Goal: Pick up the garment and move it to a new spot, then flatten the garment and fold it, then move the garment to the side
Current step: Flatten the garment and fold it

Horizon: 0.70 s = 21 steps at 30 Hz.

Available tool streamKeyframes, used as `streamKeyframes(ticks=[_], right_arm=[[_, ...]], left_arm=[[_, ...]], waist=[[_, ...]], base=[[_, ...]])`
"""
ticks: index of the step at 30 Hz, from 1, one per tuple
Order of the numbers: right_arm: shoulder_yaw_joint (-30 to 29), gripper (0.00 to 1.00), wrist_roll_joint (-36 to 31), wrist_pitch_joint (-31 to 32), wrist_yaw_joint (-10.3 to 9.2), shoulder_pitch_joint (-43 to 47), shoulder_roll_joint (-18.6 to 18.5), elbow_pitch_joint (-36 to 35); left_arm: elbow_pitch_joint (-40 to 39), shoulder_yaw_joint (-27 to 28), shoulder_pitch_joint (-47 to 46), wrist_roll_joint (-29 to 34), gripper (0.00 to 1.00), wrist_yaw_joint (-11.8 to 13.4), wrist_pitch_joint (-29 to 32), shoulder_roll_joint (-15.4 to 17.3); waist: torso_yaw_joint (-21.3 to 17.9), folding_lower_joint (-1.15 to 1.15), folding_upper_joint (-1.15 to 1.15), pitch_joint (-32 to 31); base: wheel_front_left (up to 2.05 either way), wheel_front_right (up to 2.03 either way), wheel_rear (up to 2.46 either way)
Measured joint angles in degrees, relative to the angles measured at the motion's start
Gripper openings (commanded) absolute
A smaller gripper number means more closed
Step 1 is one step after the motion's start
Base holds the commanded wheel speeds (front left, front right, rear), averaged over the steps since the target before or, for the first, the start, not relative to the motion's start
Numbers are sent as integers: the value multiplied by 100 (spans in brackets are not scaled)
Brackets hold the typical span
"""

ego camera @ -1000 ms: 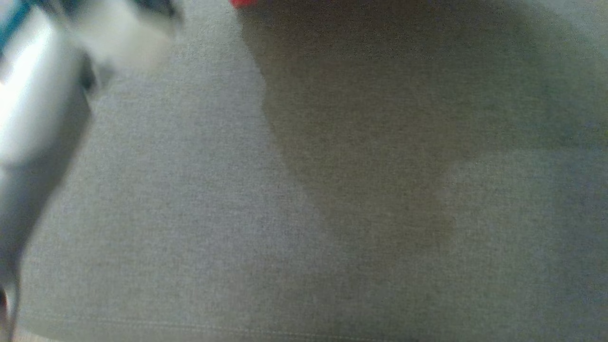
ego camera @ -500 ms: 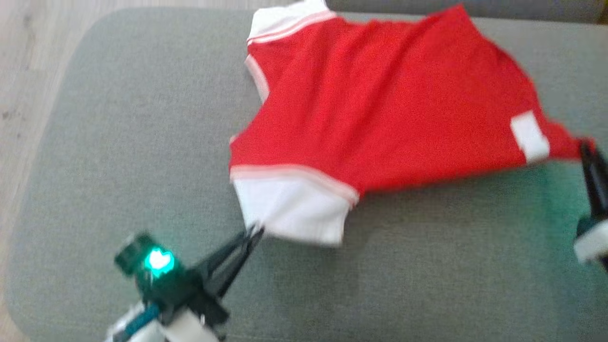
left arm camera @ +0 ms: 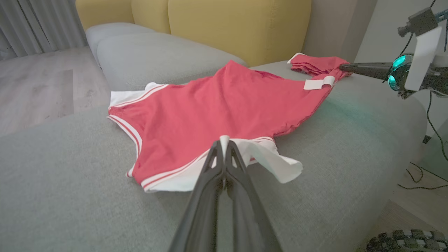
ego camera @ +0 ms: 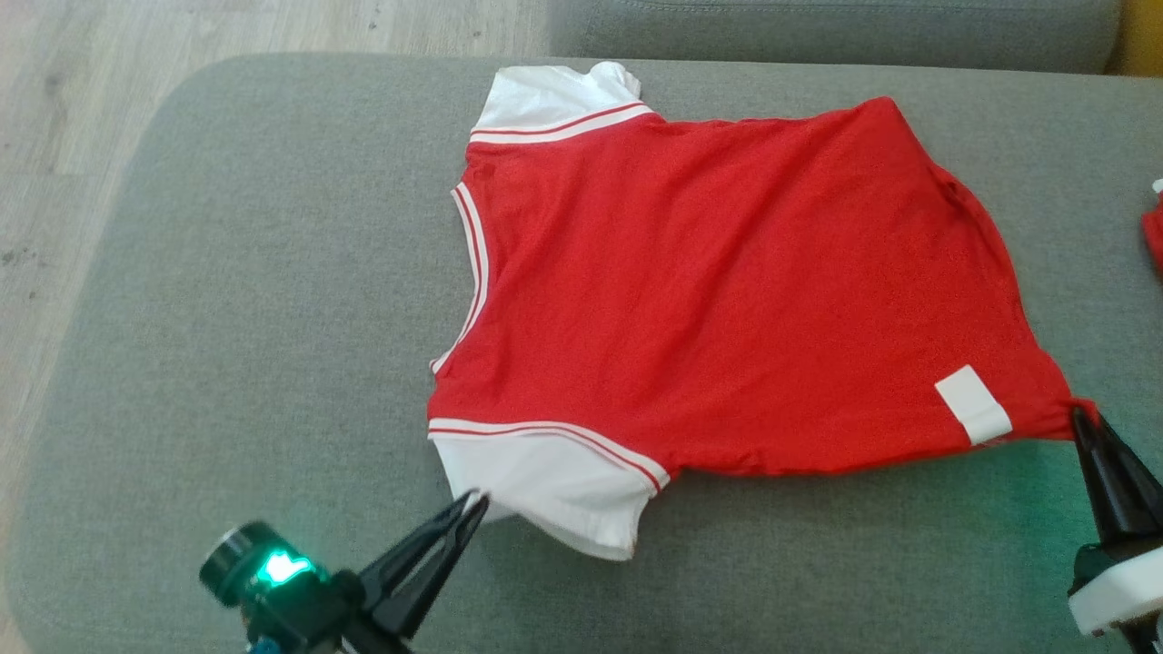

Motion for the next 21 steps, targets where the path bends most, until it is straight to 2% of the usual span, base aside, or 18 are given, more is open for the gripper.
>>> streamKeyframes(ticks=[5, 8, 11, 14, 18, 21], right_arm=[[-100, 0, -145, 46, 0, -14, 131, -137], [-345, 0, -175, -22, 0, -140, 136, -301], [-740, 0, -182, -64, 0, -377, 133, -708], [-1144, 0, -183, -24, 0, -577, 71, -1306], [-1575, 0, -188, 330, 0, -920, -165, -2067], [-1811, 0, -192, 694, 0, -1413, -401, -2397]], left_arm=[[-30, 67, -336, 51, 0, 1, -24, -47], [-172, 296, -461, 109, 0, 71, -145, -27], [-541, 672, -721, 116, 0, 188, -216, 74], [-972, 1098, -1230, 114, 0, 192, -213, 302], [-1459, 1551, -2215, 114, 0, -42, -29, 571], [-1595, 1706, -3169, 116, 0, -332, 269, 610]], waist=[[-33, 0, 0, -52], [-71, 0, 0, -139], [-104, 0, 0, -275], [-138, -1, 0, -433], [-204, -1, 0, -608], [-271, -1, 0, -660]], base=[[0, 0, 0], [0, 0, 0], [0, 0, 0], [0, 0, 0], [0, 0, 0], [0, 0, 0]])
